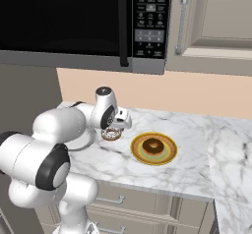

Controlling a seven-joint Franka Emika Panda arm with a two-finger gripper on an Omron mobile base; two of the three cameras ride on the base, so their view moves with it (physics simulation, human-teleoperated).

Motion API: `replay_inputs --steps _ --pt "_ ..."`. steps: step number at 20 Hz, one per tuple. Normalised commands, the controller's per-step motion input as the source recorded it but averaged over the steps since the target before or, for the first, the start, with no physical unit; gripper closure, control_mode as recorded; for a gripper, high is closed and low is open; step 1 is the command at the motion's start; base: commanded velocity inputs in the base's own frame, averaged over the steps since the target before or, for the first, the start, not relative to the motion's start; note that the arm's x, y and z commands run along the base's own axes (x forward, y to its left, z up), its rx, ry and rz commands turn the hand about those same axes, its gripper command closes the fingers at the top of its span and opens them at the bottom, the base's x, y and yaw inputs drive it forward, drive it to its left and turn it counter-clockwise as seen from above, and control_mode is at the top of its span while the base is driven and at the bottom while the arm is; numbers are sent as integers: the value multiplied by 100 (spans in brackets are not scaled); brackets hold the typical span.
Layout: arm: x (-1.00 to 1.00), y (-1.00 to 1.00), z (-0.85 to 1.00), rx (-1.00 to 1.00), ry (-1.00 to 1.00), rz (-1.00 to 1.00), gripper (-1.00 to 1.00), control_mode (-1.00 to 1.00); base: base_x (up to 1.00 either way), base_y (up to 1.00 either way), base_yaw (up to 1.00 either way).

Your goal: Place the pastries on the plates.

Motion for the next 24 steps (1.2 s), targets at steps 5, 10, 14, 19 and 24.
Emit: replay_inputs --steps 5,10,14,19,24 --pt "11 0 -26 0 0 0 -100 -100 0 0 0" --pt "11 0 -29 0 0 0 -100 -100 0 0 0" --pt "16 0 -27 0 0 0 -100 -100 0 0 0" --pt "21 -1 -15 0 0 0 -100 -100 0 0 0" --pt "29 -1 -4 0 0 0 -100 -100 0 0 0"
